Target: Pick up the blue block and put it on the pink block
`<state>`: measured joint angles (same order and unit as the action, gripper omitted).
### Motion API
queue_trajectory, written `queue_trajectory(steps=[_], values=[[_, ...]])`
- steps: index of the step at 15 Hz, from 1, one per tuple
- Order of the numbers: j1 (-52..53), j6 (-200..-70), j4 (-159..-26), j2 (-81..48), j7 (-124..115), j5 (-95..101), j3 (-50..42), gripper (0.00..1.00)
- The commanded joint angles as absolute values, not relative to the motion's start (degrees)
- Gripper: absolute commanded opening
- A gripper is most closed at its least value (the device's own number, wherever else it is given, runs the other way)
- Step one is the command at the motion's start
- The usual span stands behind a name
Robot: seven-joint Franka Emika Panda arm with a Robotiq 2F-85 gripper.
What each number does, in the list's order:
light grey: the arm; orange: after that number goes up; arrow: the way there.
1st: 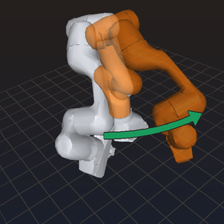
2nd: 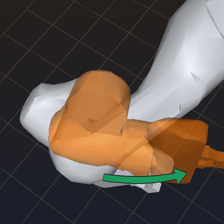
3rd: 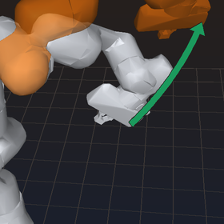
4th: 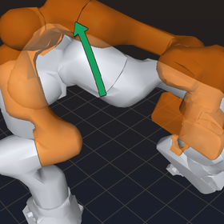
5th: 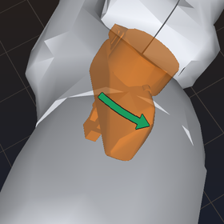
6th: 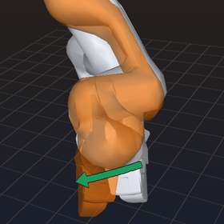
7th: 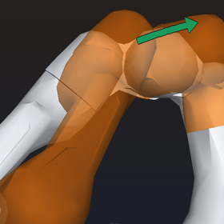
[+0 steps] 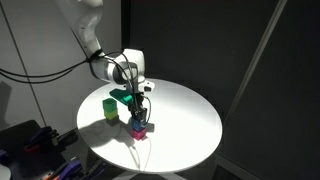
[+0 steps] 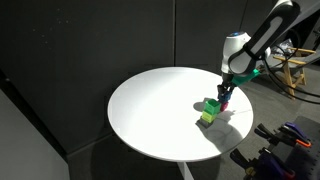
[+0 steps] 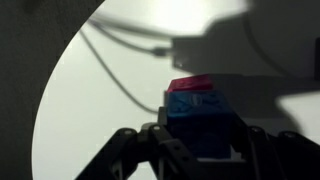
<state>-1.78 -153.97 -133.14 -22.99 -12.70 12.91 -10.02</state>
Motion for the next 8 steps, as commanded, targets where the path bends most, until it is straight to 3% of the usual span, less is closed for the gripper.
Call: queue_trajectory(steps=[1, 8], values=[[-1.5, -154.9, -132.4, -23.4, -10.2, 13.0, -10.5, 0.32], [-1.2, -155.2, -132.1, -24.3, -9.6, 13.9, -11.2, 0.32]])
